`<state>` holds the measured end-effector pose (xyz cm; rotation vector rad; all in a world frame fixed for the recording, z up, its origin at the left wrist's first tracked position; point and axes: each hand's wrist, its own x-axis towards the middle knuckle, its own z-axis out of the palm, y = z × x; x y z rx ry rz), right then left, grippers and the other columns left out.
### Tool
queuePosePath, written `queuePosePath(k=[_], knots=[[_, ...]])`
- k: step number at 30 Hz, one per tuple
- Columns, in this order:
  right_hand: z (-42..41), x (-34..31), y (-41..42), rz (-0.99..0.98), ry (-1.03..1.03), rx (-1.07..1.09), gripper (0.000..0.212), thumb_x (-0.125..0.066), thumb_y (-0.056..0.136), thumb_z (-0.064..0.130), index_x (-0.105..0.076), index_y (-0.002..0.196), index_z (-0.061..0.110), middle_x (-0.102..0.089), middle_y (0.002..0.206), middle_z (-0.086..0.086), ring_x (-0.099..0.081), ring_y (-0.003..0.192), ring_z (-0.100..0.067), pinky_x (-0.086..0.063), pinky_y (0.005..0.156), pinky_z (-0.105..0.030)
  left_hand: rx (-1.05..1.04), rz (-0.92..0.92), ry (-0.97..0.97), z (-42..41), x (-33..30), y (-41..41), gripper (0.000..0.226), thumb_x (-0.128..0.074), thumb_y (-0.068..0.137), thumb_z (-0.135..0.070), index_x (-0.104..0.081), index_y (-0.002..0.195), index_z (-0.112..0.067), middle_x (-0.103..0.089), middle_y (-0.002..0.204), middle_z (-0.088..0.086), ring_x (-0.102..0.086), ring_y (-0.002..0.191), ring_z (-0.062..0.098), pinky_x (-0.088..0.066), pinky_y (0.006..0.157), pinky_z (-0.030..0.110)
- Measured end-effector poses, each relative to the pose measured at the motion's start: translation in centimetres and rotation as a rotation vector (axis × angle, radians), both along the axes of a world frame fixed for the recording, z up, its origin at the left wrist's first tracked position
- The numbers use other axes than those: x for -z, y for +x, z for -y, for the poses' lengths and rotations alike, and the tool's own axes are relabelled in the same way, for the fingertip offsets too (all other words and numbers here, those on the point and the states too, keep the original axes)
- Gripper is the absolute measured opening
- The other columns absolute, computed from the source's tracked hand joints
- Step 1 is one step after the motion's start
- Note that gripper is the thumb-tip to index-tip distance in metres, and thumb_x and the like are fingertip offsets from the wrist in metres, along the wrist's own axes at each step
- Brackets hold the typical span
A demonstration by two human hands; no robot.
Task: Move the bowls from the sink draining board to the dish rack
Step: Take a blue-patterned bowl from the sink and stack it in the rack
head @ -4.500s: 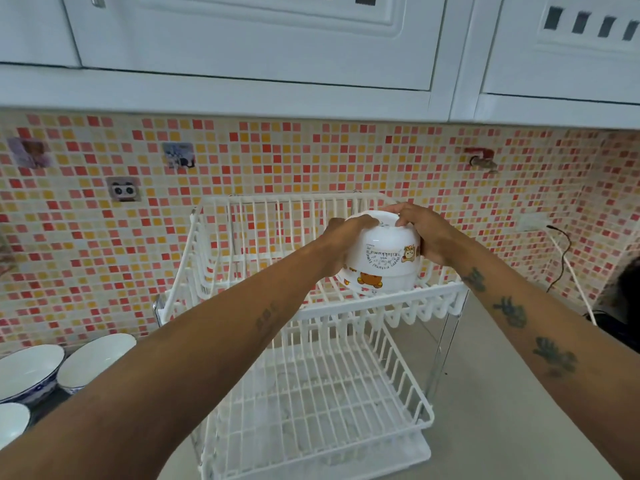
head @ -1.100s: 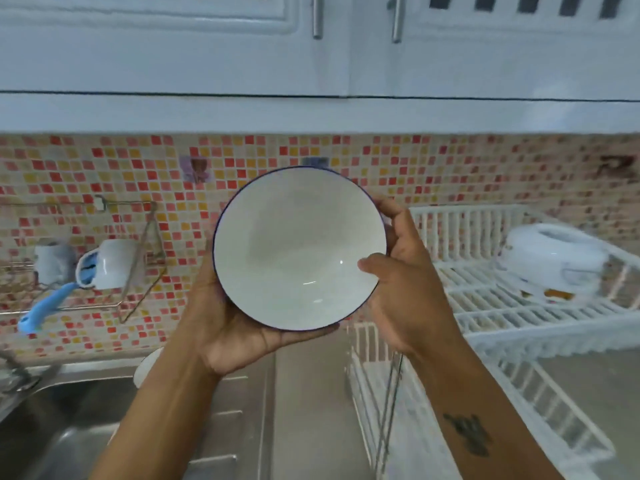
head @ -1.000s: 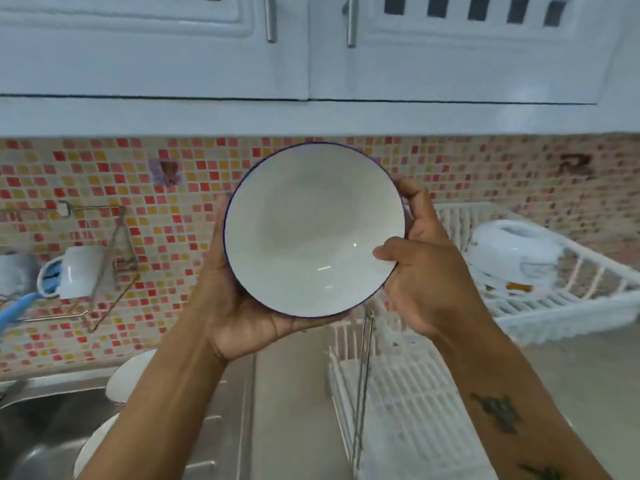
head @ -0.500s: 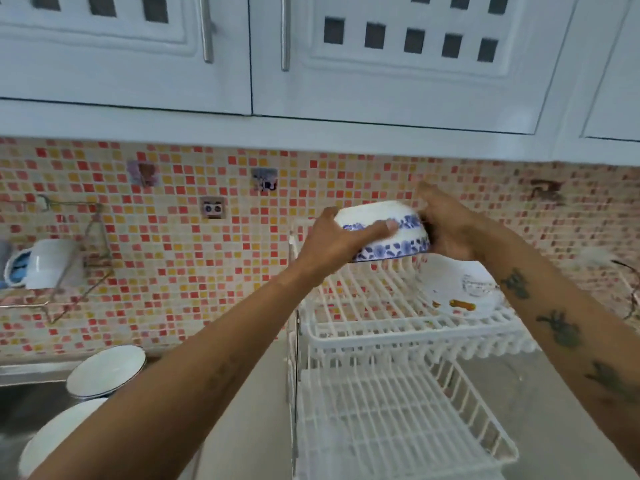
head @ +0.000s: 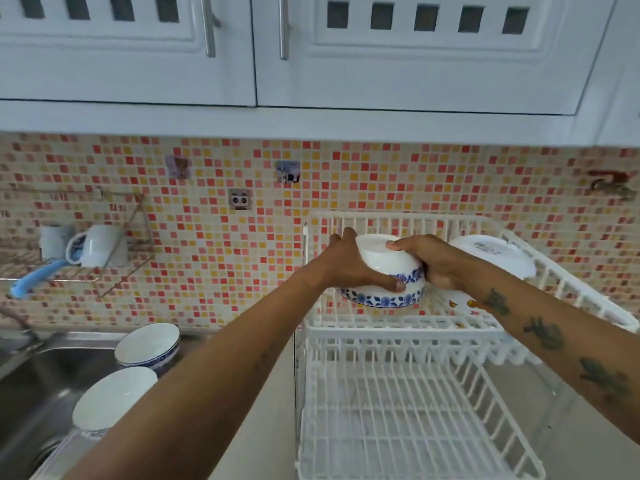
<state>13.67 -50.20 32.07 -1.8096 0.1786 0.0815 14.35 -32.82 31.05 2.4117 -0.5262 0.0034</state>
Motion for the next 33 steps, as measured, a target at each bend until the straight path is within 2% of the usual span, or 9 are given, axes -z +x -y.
queuePosePath(k=[4, 12, 17, 19, 21, 23, 25, 30, 33], knots=[[-0.4, 0.9, 0.2, -0.041, 0.033, -0.039, 0.045, -0.062, 0.088, 0.023, -0.055, 0.129, 0.008, -0.067, 0.12, -0.02, -0.064, 0.107, -0.036, -0.055, 0.084, -0.043, -0.015, -0.047, 0.054, -0.2, 0.1, -0.1, 0.116, -0.086, 0.058, -0.056, -0.023, 0.147, -0.016, -0.037, 0.14, 0.007, -0.043, 0.13, 0.025, -0.052, 0.1, 0.039], [-0.3, 1.2, 0.0, -0.07, -0.007, -0.096, 0.038, -0.055, 0.093, 0.023, -0.056, 0.127, 0.008, -0.067, 0.119, -0.019, -0.065, 0.102, -0.032, -0.053, 0.074, -0.038, 0.005, -0.072, 0.163, -0.2, 0.1, 0.1, 0.119, -0.087, 0.056, -0.056, -0.02, 0.147, -0.018, -0.034, 0.141, 0.006, -0.04, 0.132, 0.025, -0.047, 0.106, 0.042], [-0.6, 1.4, -0.2, -0.065, -0.112, -0.114, 0.017, -0.052, 0.095, 0.025, -0.061, 0.106, 0.017, -0.069, 0.106, -0.009, -0.061, 0.109, -0.032, -0.045, 0.102, -0.048, 0.036, -0.077, 0.263, -0.3, 0.3, 0.2, 0.124, -0.084, 0.059, -0.058, -0.009, 0.151, -0.023, -0.023, 0.149, 0.007, -0.031, 0.14, 0.027, -0.041, 0.111, 0.045], [-0.6, 1.4, -0.3, -0.08, -0.129, -0.107, 0.015, -0.047, 0.096, 0.026, -0.057, 0.106, 0.02, -0.068, 0.104, -0.006, -0.06, 0.108, -0.03, -0.044, 0.104, -0.048, 0.027, -0.142, 0.213, -0.3, 0.2, 0.4, 0.115, -0.074, 0.066, -0.068, -0.009, 0.151, -0.026, -0.023, 0.151, 0.007, -0.033, 0.14, 0.029, -0.045, 0.107, 0.045], [-0.4, 1.3, -0.3, -0.099, -0.127, -0.134, 0.031, -0.047, 0.094, 0.03, -0.056, 0.121, 0.019, -0.069, 0.114, -0.008, -0.061, 0.111, -0.029, -0.045, 0.104, -0.047, -0.029, -0.235, 0.074, -0.2, 0.3, 0.8, 0.1, -0.053, 0.077, -0.076, -0.009, 0.152, -0.027, -0.026, 0.154, 0.01, -0.042, 0.134, 0.035, -0.051, 0.097, 0.046], [-0.1, 1.2, -0.6, -0.115, -0.112, -0.143, 0.038, -0.05, 0.093, 0.035, -0.054, 0.129, 0.021, -0.066, 0.122, -0.007, -0.06, 0.111, -0.026, -0.047, 0.097, -0.041, -0.068, -0.284, -0.007, -0.1, 0.4, 1.2, 0.084, -0.038, 0.09, -0.068, -0.007, 0.154, -0.024, -0.032, 0.155, 0.014, -0.052, 0.126, 0.036, -0.054, 0.092, 0.045], [0.1, 1.1, -0.7, -0.111, -0.125, -0.18, 0.04, -0.054, 0.093, 0.033, -0.05, 0.132, 0.025, -0.063, 0.124, -0.004, -0.058, 0.11, -0.024, -0.047, 0.089, -0.038, -0.069, -0.311, -0.019, -0.1, 0.5, 1.5, 0.073, -0.036, 0.098, -0.054, -0.004, 0.154, -0.021, -0.04, 0.151, 0.016, -0.059, 0.118, 0.035, -0.054, 0.095, 0.046], [0.5, 1.7, -0.2, -0.094, -0.131, -0.216, 0.05, -0.054, 0.095, 0.029, -0.036, 0.142, 0.031, -0.057, 0.135, -0.003, -0.055, 0.121, -0.028, -0.042, 0.106, -0.048, -0.024, -0.331, 0.027, 0.1, 0.5, 1.4, 0.068, -0.032, 0.101, -0.047, -0.001, 0.154, -0.019, -0.039, 0.151, 0.019, -0.058, 0.12, 0.036, -0.051, 0.1, 0.048], [0.1, 1.7, -0.3, -0.074, -0.134, -0.198, 0.047, -0.051, 0.096, 0.027, -0.038, 0.142, 0.029, -0.061, 0.128, -0.004, -0.057, 0.114, -0.029, -0.047, 0.098, -0.046, -0.019, -0.319, 0.027, 0.2, 0.4, 1.3, 0.067, -0.031, 0.103, -0.044, -0.001, 0.155, -0.015, -0.038, 0.153, 0.02, -0.051, 0.129, 0.037, -0.044, 0.107, 0.048]])
